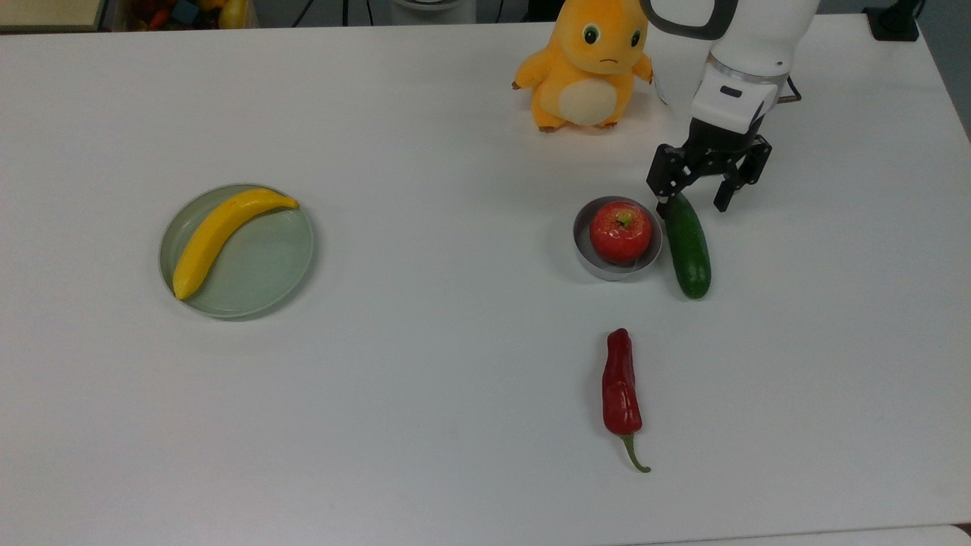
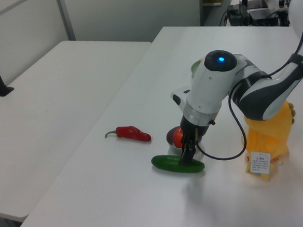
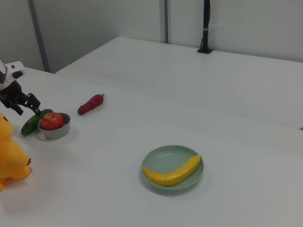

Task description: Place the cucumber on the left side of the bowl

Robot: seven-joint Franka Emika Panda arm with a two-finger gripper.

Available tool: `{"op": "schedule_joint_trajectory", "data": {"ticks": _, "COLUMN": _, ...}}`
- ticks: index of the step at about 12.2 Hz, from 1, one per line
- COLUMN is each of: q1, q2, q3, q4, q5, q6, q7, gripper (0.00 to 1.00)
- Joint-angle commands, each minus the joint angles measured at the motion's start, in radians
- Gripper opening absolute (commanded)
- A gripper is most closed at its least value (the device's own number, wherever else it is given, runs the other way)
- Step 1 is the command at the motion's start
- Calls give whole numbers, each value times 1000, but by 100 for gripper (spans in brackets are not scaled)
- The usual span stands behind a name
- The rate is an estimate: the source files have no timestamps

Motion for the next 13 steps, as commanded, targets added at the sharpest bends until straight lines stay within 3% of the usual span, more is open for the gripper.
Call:
{"op": "schedule_joint_trajectory", "data": {"ticks": 1, "q1": -4, "q2": -26, "q3": 2, "q4": -9, "q5": -3, "q6": 8, "q7": 31, "gripper": 95}}
{"op": "schedule_joint_trajectory", "data": {"ticks": 3, "q1": -9, "q2": -40, "q3": 3, "q4": 26, "q5": 35, "q6": -65, "q7": 51, "gripper": 100}}
{"op": "schedule_joint_trajectory", "data": {"ticks": 6, "q1": -9, "q2": -119, "q3": 3, "q4": 52, "q5": 184, "q6": -152, "q7": 51, "gripper": 100}}
{"op": "schedule_joint_trajectory", "data": {"ticks": 13, "q1": -32, "q2": -342, "q3": 2, "q4": 66, "q5": 350, "q6": -428, "q7": 56, "gripper": 100}}
